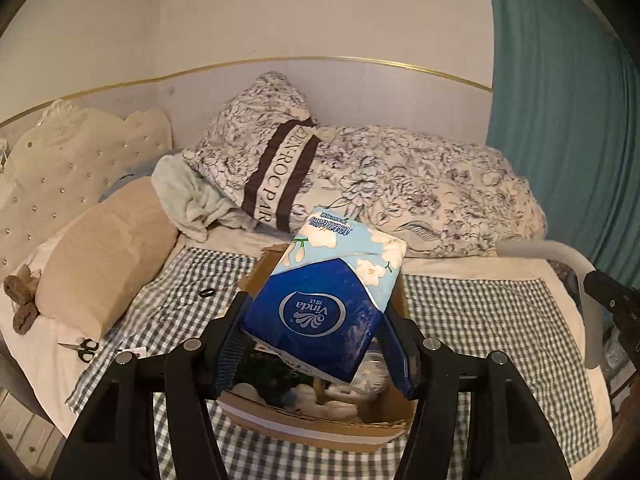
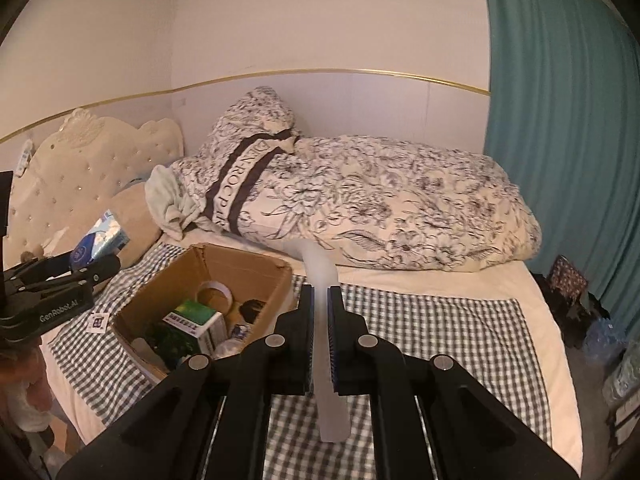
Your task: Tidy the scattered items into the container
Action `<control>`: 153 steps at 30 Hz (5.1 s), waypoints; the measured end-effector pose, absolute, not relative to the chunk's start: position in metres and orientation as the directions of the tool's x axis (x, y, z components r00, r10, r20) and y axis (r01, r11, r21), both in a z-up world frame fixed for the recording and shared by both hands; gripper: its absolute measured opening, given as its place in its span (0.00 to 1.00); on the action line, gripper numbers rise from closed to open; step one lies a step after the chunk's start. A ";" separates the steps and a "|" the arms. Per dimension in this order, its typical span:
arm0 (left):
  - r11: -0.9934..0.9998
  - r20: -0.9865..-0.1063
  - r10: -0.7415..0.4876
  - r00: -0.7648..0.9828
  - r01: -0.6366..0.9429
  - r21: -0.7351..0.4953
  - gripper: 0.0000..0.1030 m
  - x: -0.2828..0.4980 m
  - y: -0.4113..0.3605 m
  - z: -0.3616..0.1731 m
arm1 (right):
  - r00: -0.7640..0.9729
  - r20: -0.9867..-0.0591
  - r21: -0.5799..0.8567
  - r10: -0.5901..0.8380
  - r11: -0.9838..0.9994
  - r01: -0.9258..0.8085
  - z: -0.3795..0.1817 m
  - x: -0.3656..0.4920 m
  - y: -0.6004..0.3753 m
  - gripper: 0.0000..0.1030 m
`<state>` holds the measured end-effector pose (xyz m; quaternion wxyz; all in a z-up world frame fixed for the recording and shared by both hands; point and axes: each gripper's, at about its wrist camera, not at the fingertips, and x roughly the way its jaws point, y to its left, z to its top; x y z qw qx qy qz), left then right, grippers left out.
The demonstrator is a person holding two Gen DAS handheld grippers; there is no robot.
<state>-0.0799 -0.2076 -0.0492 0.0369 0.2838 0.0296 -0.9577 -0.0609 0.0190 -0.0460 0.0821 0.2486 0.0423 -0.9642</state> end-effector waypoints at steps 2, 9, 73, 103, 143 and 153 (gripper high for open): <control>-0.995 -0.555 -0.057 -0.830 0.091 -0.034 0.60 -0.085 -0.214 -0.054 | -0.858 -0.491 -0.045 -0.147 -0.980 0.194 -0.049 -0.068 0.008 0.06; -0.995 -0.596 -0.061 -0.801 0.099 -0.032 0.60 -0.105 -0.231 -0.077 | -0.836 -0.517 -0.052 -0.187 -0.967 0.249 -0.061 -0.094 -0.027 0.06; -0.995 -0.687 -0.070 -0.723 0.098 -0.002 0.83 -0.163 -0.244 -0.121 | -0.755 -0.623 -0.029 -0.203 -0.959 0.282 -0.125 -0.170 -0.079 0.56; -0.997 -0.534 -0.056 -0.844 0.071 -0.007 1.00 -0.077 -0.166 -0.030 | -0.898 -0.428 -0.065 -0.100 -0.988 0.141 -0.027 -0.059 0.028 1.00; -0.990 -0.469 0.119 -0.875 -0.140 0.010 1.00 -0.022 0.008 -0.021 | -0.879 -0.452 -0.043 0.152 -0.988 -0.148 -0.032 0.032 0.229 1.00; -0.990 -0.476 0.109 -0.872 -0.141 0.032 1.00 -0.024 0.025 -0.026 | -0.875 -0.460 -0.034 0.151 -0.988 -0.153 -0.038 0.028 0.238 1.00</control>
